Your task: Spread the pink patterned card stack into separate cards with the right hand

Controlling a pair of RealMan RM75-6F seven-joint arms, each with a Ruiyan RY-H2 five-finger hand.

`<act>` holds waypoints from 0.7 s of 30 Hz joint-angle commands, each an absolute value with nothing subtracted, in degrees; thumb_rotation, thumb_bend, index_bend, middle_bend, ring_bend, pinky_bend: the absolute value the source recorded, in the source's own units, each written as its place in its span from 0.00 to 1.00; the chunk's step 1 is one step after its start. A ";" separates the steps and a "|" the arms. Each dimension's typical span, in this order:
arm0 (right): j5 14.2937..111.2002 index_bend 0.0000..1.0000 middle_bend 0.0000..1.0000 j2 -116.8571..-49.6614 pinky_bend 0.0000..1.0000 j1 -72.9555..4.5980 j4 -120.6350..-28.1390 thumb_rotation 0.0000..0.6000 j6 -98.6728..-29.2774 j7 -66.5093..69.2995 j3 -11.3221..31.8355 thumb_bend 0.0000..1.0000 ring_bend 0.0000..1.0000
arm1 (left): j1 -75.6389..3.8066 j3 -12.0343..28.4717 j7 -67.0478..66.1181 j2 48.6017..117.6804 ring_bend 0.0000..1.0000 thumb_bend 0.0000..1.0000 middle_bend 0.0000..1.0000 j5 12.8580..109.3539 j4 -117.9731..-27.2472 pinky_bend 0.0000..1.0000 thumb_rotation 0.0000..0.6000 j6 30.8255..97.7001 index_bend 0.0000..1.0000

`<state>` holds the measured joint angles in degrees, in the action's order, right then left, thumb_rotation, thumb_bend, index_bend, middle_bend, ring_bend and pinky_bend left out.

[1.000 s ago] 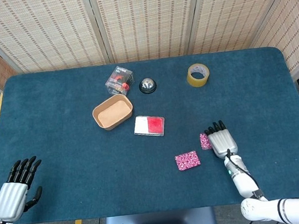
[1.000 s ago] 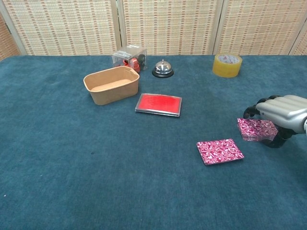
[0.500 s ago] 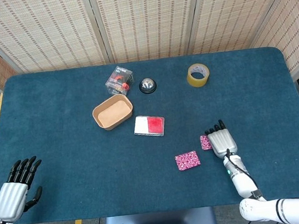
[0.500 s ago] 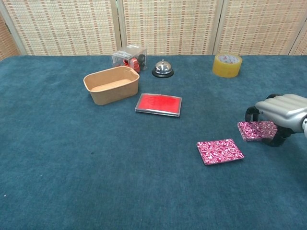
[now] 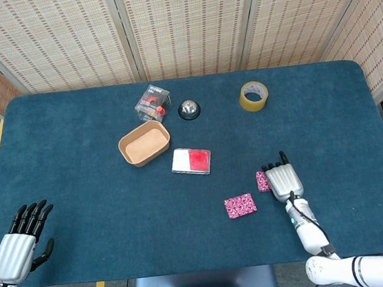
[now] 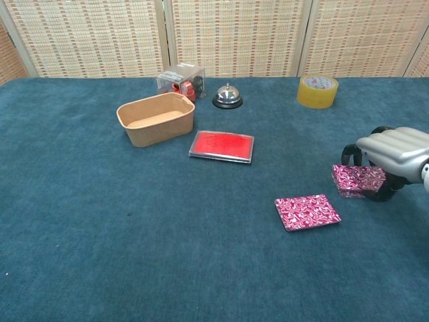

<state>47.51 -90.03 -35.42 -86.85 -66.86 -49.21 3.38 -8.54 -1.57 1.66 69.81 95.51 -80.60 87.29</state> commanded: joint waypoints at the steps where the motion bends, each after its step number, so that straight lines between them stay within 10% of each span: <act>1: 48.31 0.60 0.46 -89.99 0.04 -35.25 -86.96 1.00 -67.20 -48.76 3.40 0.29 0.36 | -8.50 -1.55 1.73 69.77 0.00 0.46 0.00 95.51 -80.62 0.01 1.00 87.41 0.00; 21: 67.25 0.66 0.50 -80.57 0.06 -29.68 -103.11 1.00 -73.01 -46.75 -6.18 0.29 0.39 | -8.40 -1.38 1.00 70.00 0.00 0.46 0.00 95.21 -80.70 0.01 1.00 87.48 0.00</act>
<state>64.25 -82.34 -31.03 -100.69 -72.11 -46.54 -3.63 -8.40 -1.38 1.00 69.99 95.22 -80.70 87.48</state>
